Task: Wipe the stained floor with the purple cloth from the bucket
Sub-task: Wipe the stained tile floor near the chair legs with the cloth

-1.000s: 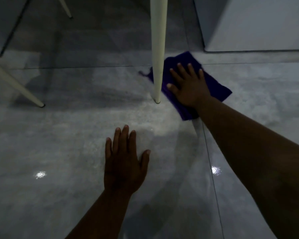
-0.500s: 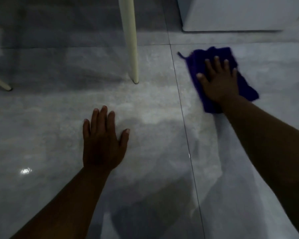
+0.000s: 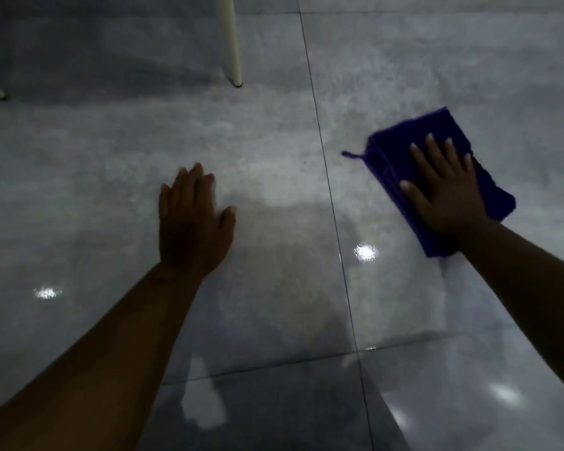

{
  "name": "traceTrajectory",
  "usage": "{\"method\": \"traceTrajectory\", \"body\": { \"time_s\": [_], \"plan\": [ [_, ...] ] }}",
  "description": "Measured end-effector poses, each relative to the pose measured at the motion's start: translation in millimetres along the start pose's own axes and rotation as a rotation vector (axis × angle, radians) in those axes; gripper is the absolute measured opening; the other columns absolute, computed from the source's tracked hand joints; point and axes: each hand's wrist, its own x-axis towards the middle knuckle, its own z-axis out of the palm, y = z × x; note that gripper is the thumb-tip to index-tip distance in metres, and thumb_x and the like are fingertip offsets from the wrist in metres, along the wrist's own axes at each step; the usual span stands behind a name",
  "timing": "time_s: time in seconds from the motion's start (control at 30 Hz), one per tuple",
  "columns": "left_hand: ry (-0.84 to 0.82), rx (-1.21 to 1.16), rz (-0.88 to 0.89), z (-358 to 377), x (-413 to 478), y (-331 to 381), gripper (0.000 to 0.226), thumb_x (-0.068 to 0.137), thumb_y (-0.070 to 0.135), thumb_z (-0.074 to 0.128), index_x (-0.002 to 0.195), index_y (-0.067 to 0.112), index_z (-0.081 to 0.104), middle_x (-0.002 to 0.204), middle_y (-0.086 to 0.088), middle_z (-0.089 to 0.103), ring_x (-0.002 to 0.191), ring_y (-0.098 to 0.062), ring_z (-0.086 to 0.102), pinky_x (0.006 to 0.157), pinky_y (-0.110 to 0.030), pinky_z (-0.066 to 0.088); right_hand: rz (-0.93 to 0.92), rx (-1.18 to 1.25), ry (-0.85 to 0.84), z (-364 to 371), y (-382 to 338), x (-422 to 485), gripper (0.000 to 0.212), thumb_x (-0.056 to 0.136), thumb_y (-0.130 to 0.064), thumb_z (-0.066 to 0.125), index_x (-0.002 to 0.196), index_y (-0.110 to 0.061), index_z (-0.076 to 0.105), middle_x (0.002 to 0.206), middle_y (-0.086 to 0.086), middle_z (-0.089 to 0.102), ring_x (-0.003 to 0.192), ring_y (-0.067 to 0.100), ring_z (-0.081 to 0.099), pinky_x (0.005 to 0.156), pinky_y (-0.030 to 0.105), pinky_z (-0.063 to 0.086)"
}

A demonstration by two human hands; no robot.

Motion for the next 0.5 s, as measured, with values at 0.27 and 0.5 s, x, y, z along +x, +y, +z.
{"method": "traceTrajectory", "body": {
  "time_s": [0.27,0.5],
  "plan": [
    [-0.034,0.043,0.021,3.1,-78.4,-4.9,0.064,0.093,0.045,0.039,0.144,0.007,0.033,0.158,-0.017,0.025,0.148,-0.035,0.016,0.121,-0.055,0.014,-0.658,-0.158,-0.135,38.2,-78.3,-173.0,0.071,0.092,-0.063,0.038,0.153,-0.027,0.028,0.163,0.01,0.02,0.15,0.037,0.013,0.119,0.059,0.012],
    [-0.078,0.103,0.02,-1.6,-112.0,-33.5,0.064,0.092,0.046,0.038,0.144,0.008,0.035,0.157,-0.017,0.026,0.148,-0.036,0.017,0.119,-0.056,0.018,-0.207,-0.118,-0.185,7.8,7.7,-173.1,0.074,0.093,-0.069,0.016,0.156,-0.031,0.007,0.165,0.01,0.01,0.152,0.032,0.004,0.115,0.066,0.016]
  ]
}}
